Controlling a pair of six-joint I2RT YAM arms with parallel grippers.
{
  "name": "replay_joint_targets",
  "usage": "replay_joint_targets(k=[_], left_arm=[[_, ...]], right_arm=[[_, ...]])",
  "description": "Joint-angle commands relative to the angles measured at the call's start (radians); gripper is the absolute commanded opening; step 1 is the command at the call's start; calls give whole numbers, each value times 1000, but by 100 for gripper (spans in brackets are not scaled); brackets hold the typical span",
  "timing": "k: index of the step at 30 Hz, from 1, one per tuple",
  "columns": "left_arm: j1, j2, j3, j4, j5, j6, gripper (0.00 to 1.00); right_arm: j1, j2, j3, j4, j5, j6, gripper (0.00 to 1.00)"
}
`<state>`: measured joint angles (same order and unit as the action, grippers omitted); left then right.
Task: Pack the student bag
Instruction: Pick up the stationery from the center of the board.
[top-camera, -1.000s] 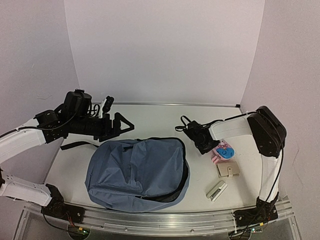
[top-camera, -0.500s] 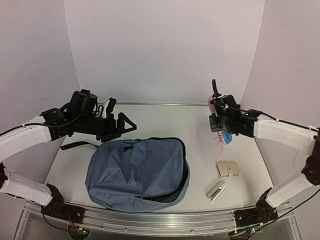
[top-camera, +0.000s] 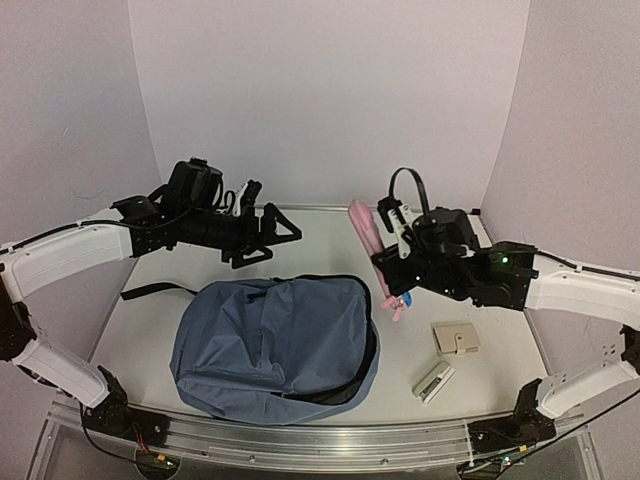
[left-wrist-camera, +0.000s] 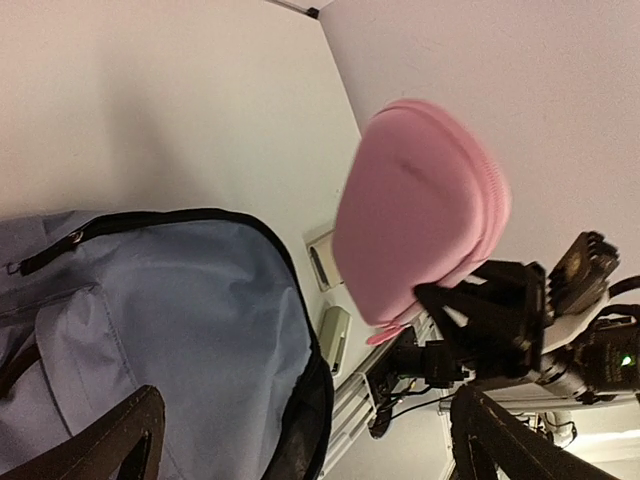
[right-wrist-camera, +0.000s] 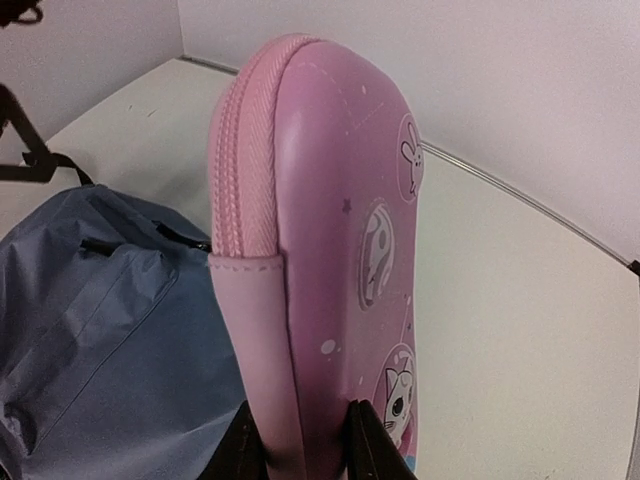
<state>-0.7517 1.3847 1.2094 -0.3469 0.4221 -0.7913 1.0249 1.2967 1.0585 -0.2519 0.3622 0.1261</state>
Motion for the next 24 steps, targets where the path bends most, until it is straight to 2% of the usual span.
replay_joint_targets(k=[1,14,21,22,24], left_arm=[[-2,-1,77,89,63,-20,100],[-3,73,65,131,123,-78,100],[-6,94,57,148,145,-94,100],[-7,97,56,148,150,-94,98],[-8,100,54,149,165,-91,83]], right_arm=[[101,69,100,32,115,-37,0],[318,212,204,32,385,-161,0],[375,283,245,17,494,-217,0],[377,287,246,17,500,-220,0],[377,287,248,18,510,-223,0]])
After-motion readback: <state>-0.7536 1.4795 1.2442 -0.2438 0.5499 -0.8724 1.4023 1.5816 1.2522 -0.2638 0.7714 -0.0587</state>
